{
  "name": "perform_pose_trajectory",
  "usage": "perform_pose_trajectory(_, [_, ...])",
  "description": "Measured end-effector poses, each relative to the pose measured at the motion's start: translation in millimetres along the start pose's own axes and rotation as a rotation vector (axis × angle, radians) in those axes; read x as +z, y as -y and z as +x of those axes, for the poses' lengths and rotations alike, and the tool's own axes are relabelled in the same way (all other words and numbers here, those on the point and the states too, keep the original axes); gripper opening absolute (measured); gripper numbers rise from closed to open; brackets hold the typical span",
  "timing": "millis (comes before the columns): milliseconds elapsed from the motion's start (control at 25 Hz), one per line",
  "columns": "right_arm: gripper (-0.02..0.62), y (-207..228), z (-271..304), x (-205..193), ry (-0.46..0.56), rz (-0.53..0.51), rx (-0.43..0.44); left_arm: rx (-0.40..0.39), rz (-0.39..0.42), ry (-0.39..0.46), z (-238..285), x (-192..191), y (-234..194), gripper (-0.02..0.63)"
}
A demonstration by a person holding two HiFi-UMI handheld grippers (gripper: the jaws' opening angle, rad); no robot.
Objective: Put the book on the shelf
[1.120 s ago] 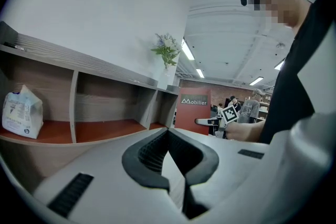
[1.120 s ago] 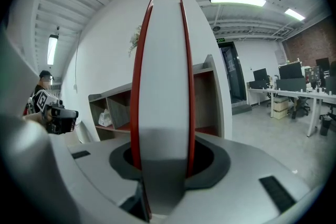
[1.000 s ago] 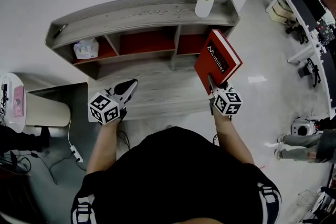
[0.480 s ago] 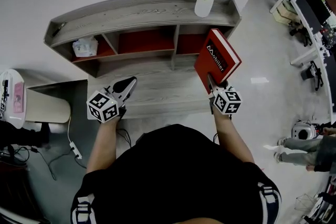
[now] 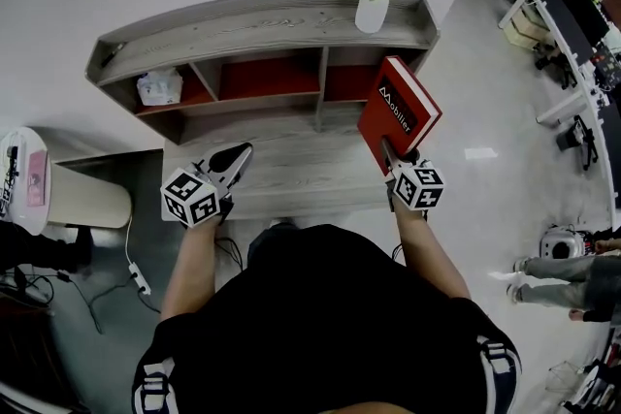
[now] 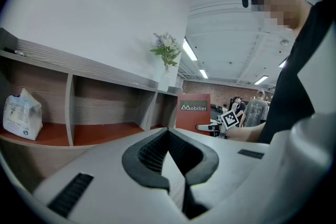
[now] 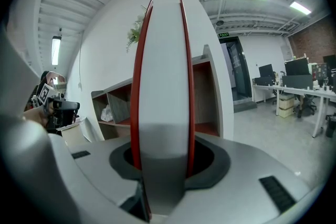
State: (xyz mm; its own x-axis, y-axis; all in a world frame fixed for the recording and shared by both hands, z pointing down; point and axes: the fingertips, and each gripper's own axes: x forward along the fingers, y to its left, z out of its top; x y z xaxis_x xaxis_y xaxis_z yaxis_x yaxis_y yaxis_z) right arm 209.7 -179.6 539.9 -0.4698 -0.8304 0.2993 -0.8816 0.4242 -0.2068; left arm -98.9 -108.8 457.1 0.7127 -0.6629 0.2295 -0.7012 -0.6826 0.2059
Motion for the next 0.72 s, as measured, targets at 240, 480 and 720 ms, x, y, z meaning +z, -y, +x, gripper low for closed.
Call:
perform_pose_trajectory(240, [0.169,4.0,-5.1,-3.8,-0.006,-0.003,-0.008,-0.002,-0.008,-0.01,-2.4,-7.2,7.2,0.02])
perform_pose_trajectory(480, [0.169,7.3,-5.3,-8.6,-0.011,0.001,-0.016,0.002,-0.025,-0.006,-8.0,-11.2,4.5,0.02])
perform_pose_trajectory(720, [0.169,7.3,0.4,-6.5,-0.012,0.002,-0.02,-0.002,-0.017,-0.008,-5.6,-8.8,1.4,0.02])
